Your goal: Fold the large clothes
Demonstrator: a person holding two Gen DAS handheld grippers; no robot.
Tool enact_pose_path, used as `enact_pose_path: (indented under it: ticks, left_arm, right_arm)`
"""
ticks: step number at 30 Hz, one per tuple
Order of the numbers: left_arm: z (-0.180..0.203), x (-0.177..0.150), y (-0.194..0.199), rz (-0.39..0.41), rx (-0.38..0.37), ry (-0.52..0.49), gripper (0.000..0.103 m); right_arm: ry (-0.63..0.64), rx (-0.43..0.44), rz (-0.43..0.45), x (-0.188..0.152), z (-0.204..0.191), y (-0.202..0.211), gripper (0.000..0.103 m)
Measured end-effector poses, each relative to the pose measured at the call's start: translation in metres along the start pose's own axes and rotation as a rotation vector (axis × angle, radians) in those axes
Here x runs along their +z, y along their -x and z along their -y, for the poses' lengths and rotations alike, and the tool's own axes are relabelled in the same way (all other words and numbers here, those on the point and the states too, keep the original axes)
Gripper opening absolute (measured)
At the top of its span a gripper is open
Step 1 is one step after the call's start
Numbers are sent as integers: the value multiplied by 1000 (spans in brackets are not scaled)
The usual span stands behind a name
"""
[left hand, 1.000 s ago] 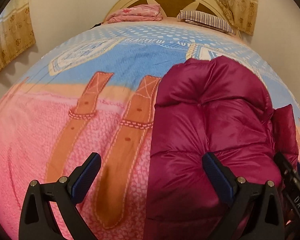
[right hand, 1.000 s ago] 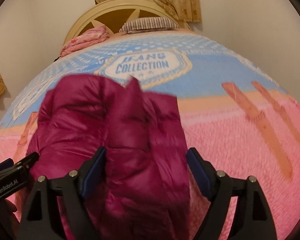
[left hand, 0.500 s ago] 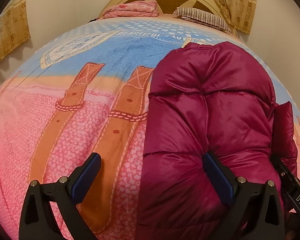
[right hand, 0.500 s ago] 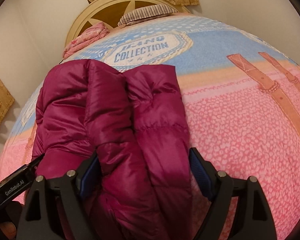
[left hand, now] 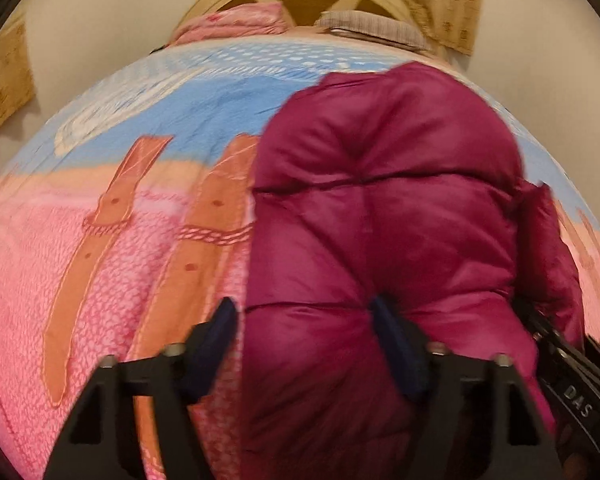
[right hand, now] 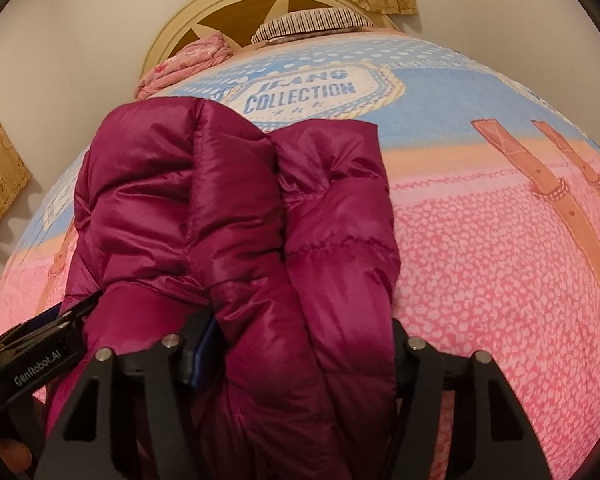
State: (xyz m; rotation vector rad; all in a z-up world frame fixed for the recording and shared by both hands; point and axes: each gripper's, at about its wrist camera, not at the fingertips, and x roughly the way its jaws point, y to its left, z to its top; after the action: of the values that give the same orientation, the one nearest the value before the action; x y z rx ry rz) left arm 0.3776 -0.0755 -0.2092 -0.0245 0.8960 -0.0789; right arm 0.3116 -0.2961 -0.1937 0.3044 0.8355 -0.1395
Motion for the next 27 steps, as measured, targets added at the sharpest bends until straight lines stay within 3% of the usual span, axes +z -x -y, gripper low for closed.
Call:
enact_pose_path:
  ticks: [6,8,11,18,27]
  left_arm:
    - [18,-2,6,29,42,-86,41]
    - [25,-3,11,47,73,-130,27]
    - [27,-3,23,73,81,-165,17]
    - [15,-5,59,118,92,-176,14]
    - [-32,-16,115,190,129,-130,14]
  right_arm:
    - [33,13,8,-1,-5,1,44]
    - [48,16,18,-3,-7,3,38]
    - [76,13,32,-4,-12,9,29]
    - [94,59,61,-8,-20,34,23]
    - [163,126,113,-21,-59,59,23]
